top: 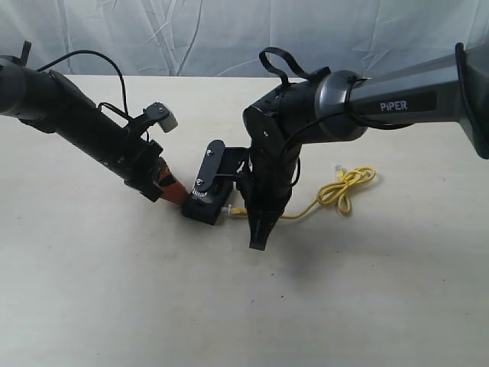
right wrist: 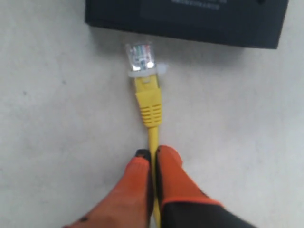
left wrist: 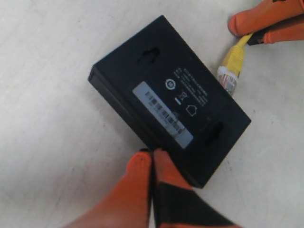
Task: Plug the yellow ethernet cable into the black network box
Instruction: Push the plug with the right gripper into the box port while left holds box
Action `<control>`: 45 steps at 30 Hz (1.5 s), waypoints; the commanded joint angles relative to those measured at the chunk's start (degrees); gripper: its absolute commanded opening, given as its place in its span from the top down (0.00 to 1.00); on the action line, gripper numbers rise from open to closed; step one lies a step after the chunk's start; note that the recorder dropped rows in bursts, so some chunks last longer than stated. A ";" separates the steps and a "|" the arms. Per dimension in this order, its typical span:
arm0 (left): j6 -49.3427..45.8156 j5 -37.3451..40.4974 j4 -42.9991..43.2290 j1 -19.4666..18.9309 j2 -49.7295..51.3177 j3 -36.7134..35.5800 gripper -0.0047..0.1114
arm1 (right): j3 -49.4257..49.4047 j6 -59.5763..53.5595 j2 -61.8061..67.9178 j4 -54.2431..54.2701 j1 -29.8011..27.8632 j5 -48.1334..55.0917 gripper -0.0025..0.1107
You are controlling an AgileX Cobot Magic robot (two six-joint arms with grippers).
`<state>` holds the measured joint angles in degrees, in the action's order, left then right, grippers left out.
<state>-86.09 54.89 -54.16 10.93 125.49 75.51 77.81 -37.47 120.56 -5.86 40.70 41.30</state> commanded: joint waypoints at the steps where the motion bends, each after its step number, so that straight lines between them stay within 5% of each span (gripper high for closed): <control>1: 0.28 0.62 -0.42 0.59 0.05 -0.23 0.96 | 0.17 -0.46 -0.20 -0.32 -0.04 -0.74 0.98; 45: 0.25 0.51 -0.42 0.59 0.05 -0.23 0.96 | 0.17 1.27 0.65 -0.32 -0.04 -2.17 0.98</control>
<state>-86.00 54.89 -54.16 10.93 125.49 75.51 77.81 -36.32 121.56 -6.00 40.70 39.55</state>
